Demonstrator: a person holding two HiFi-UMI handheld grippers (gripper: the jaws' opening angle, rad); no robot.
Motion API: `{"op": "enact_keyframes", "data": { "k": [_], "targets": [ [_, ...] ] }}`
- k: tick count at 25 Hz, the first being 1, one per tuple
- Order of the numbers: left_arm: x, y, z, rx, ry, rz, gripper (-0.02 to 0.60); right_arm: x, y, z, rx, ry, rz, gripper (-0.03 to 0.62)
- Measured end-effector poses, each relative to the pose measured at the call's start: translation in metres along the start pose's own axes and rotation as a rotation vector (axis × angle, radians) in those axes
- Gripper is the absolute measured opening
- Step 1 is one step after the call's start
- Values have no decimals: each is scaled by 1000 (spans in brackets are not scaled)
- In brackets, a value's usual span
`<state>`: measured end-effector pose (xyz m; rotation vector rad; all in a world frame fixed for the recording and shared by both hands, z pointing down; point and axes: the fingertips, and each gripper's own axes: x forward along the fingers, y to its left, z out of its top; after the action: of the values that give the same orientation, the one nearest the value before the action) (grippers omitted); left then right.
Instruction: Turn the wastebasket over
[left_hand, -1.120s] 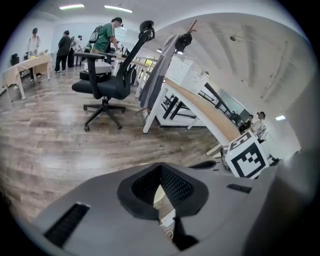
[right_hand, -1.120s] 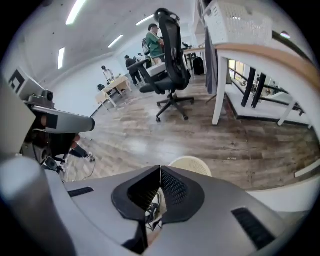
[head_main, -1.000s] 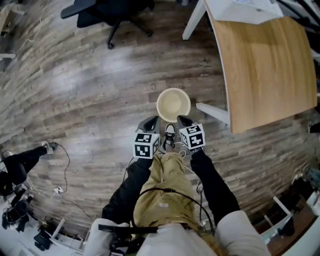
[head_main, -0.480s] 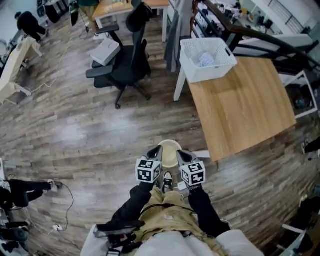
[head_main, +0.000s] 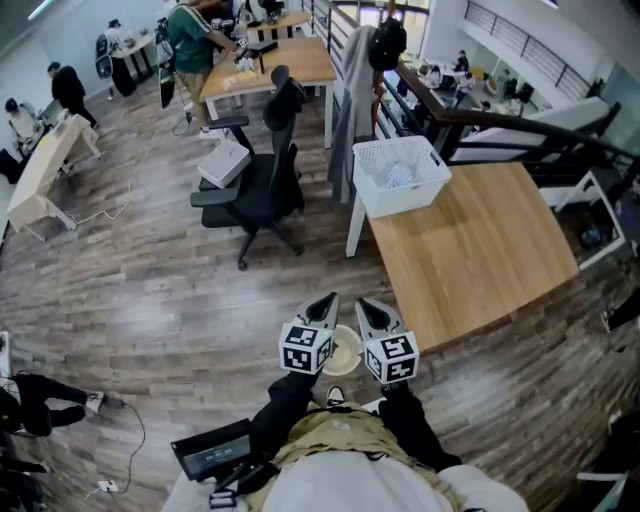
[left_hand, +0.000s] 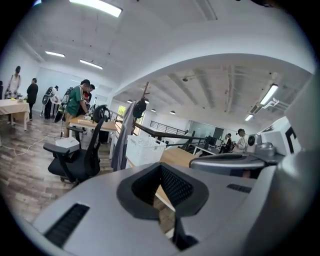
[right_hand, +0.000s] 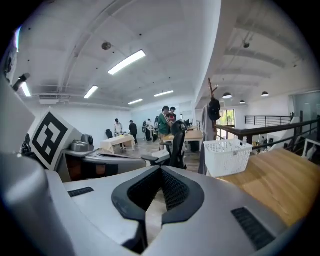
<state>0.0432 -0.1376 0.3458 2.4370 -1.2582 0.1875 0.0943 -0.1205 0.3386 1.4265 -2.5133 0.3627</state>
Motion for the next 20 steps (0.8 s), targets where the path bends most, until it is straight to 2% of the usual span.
{"op": "enact_keyframes", "data": {
  "k": [6, 10, 14, 20],
  "targets": [
    [-8, -9, 62, 57, -112, -23, 2, -18, 8, 75, -51, -152, 1, 21],
    [-14, -15, 103, 126, -207, -25, 2, -23, 12, 112, -105, -238, -13, 20],
    [-24, -16, 129, 180, -275, -12, 2, -27, 14, 138, -129, -307, -31, 20],
    [-36, -10, 143, 200, -324, 3, 2, -30, 20, 155, -133, -359, -46, 20]
  ]
}}
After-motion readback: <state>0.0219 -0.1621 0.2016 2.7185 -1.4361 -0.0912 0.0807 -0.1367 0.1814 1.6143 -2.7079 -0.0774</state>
